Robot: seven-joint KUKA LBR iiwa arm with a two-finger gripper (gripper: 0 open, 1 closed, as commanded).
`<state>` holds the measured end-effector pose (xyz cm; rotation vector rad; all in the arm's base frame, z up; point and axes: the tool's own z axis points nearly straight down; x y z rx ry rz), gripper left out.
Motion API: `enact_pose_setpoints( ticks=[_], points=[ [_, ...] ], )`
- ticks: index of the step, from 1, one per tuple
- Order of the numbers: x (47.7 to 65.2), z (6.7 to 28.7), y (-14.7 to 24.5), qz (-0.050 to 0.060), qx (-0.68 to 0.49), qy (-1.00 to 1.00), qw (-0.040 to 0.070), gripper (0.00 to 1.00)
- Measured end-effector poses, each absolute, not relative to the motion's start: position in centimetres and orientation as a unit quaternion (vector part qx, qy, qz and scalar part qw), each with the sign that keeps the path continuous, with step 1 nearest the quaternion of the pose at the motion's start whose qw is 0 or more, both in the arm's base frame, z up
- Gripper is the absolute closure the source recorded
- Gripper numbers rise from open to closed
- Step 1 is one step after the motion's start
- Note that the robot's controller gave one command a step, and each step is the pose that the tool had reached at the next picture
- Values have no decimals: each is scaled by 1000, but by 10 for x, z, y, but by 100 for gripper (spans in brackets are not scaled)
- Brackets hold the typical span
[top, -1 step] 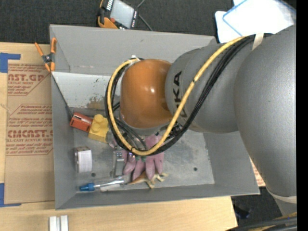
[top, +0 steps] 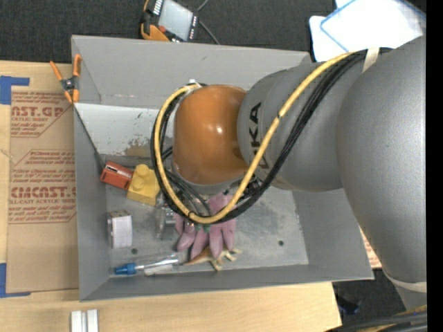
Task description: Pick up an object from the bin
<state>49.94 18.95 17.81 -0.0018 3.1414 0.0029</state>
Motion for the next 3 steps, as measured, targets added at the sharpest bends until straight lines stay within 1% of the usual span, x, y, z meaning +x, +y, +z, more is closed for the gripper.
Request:
enact_pose_setpoints(
  ticks=[1,2,3],
  points=[
    [499,178,190,1,-1,1000,0,100],
    [511,139,156,1,-109,994,0,100],
    [492,174,189,2,-7,1000,1,100]
  ],
)
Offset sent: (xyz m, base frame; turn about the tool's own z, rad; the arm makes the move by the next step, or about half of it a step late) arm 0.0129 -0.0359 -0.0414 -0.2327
